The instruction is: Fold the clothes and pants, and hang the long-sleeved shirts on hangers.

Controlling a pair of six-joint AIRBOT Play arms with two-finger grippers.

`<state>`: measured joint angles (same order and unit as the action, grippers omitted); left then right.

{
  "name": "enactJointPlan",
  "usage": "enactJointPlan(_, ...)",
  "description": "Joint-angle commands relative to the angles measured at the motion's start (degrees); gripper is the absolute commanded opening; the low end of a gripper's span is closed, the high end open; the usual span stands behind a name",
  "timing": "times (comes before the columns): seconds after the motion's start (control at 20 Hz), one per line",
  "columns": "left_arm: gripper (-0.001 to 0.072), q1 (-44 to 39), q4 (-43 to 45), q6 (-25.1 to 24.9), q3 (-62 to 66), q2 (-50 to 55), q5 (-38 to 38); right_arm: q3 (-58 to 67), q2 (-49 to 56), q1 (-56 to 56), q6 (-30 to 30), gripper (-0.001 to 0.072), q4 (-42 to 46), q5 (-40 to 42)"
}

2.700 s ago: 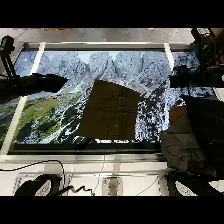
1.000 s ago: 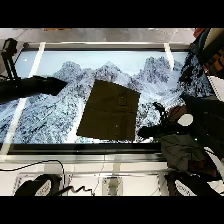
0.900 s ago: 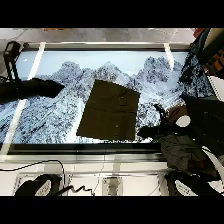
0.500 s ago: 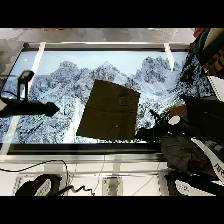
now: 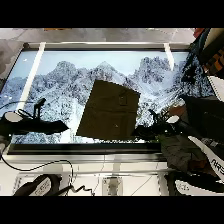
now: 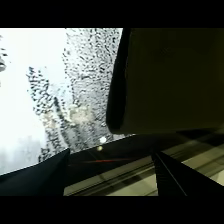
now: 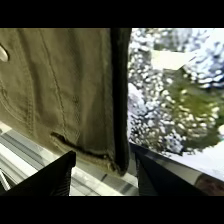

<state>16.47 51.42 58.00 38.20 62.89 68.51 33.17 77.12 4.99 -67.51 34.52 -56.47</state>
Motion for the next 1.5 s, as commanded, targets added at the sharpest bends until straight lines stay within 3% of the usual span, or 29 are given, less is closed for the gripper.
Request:
enactJointPlan(0.0, 0.0601, -0.1, -7.2, -1.9, -2.3, 6.8, -1.1, 0.0, 0.1, 0.0, 0.2, 0.0426, -2.3, -2.5)
enactJointPlan(0.15, 0.06, -0.9, -10.3, -3.5, -2.3, 11.5, -3.3, 0.0, 0.1, 0.1, 0.2, 0.0372, -2.4, -2.6)
enactJointPlan(0.45, 0.0594, -8.2, -13.4, -5.2, -2.3, 17.1, -8.2, -0.1, 0.1, 1.0, 1.0, 0.0372, -2.3, -2.8)
enactJointPlan(0.6, 0.0366, -11.6, -13.5, -5.3, -2.3, 18.9, -12.6, -0.1, 0.1, 5.2, 3.6, 0.037, -2.3, 1.2)
enactJointPlan(0.65, 0.0234, -12.0, -14.0, -5.4, -2.3, 18.8, -13.8, -0.1, 0.1, 6.3, 4.2, 0.0299, -2.4, 3.3)
enactJointPlan(0.7, 0.0102, -12.1, -14.9, -5.4, -1.9, 18.8, -14.0, 0.1, 0.0, 6.7, 4.2, 0.0169, -2.4, 5.1)
enactJointPlan(0.75, 0.0025, -12.0, -15.1, -5.7, -1.2, 18.7, -13.8, 0.5, 0.0, 6.6, 4.2, 0.0068, -2.2, 5.9)
enactJointPlan(0.8, 0.0025, -11.9, -15.1, -5.8, -0.4, 18.5, -13.0, 1.5, 0.0, 6.2, 4.2, 0.0035, -1.6, 6.0)
enactJointPlan(1.05, 0.0024, -11.9, -15.1, -7.5, 4.4, 8.9, -9.9, 11.0, -3.9, 6.1, 4.6, 0.0033, 2.1, -0.2)
enactJointPlan(1.45, 0.0024, -9.5, -15.7, -7.5, 11.1, -26.7, -11.8, 27.8, -28.7, 6.1, 3.9, 0.0034, 6.7, -9.6)
